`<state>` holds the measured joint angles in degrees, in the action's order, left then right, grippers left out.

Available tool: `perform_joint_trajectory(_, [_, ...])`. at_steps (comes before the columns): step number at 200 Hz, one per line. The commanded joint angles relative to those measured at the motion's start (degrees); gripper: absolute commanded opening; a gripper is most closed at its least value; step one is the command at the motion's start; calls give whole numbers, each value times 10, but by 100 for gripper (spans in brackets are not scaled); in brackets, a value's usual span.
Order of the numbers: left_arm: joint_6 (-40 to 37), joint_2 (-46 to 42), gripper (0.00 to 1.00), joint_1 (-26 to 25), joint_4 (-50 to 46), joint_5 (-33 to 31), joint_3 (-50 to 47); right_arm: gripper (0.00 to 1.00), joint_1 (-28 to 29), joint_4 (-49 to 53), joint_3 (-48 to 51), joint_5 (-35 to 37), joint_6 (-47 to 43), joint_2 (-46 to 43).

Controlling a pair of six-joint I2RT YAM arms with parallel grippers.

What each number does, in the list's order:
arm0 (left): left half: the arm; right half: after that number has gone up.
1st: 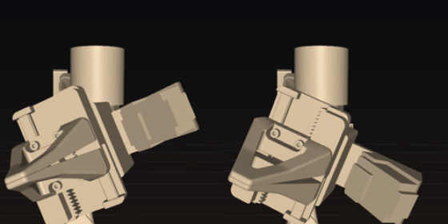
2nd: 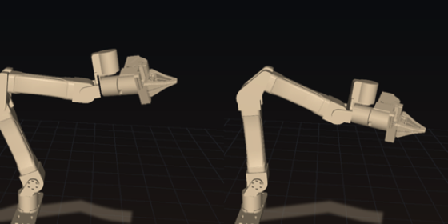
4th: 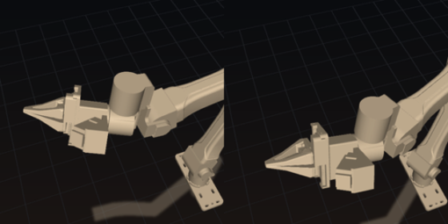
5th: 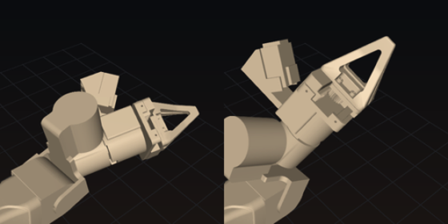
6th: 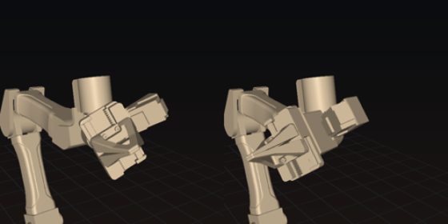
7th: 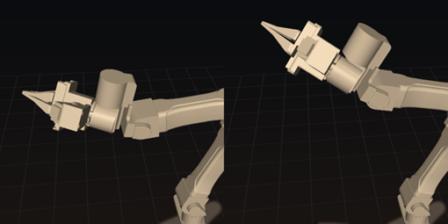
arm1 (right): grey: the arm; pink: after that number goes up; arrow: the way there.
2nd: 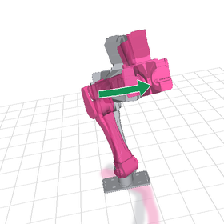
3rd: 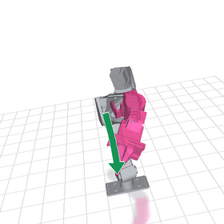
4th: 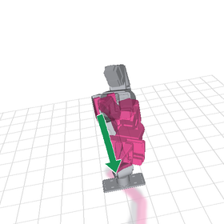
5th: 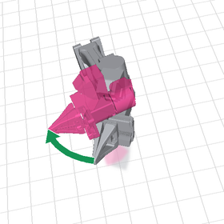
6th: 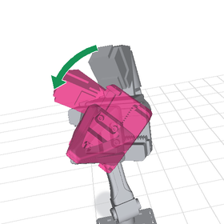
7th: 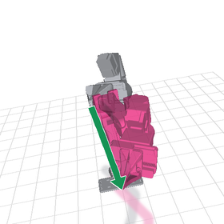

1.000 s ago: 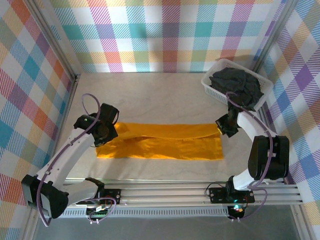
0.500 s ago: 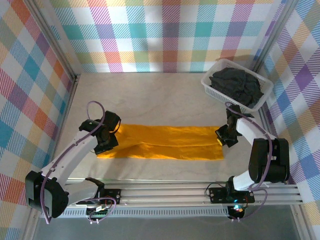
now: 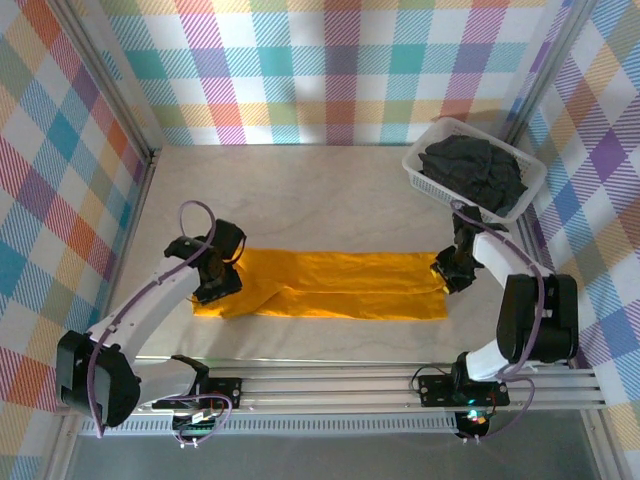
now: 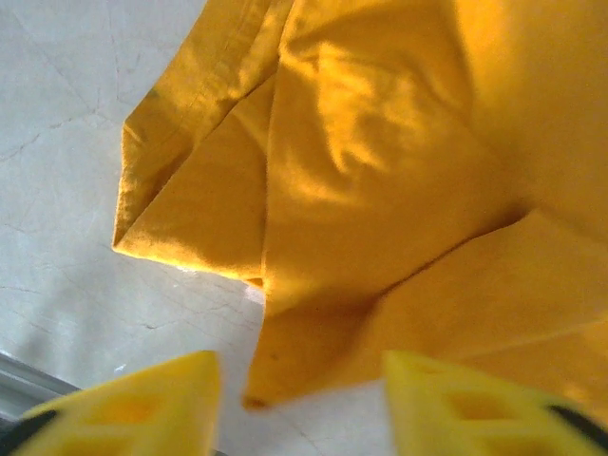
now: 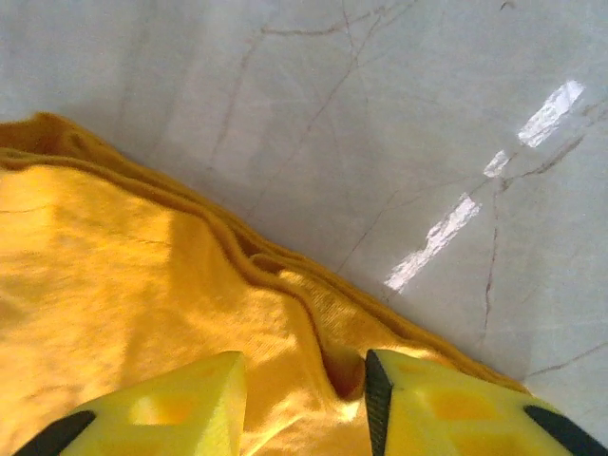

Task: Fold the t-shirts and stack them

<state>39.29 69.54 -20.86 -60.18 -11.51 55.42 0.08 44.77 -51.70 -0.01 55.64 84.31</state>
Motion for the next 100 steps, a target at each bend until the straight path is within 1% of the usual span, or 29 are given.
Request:
perform_joint_trajectory(1, [-15, 21, 55, 65, 19, 29, 65, 43, 4, 7, -25, 12, -29, -46])
perform_joint_trajectory(20, [-28, 83, 51, 145, 57, 70, 101, 41, 19, -12, -37, -3, -56, -43])
perform_joint_trajectory(39, [-39, 158, 47, 188, 102, 83, 134, 33, 39, -41, -48, -43, -71, -7])
perform_joint_trajectory(54, [-43, 231, 46, 207, 115, 85, 174, 29, 53, -46, -61, -54, -76, 28])
perform_joint_trajectory(66, [-45, 273, 45, 214, 137, 93, 192, 27, 55, -48, -66, -54, -73, 48])
perform_joint_trajectory(85, [-45, 326, 42, 224, 160, 109, 208, 25, 55, -55, -70, -42, -72, 71])
perform_joint_trajectory(100, [-51, 348, 40, 229, 175, 112, 210, 25, 55, -58, -79, -36, -76, 94])
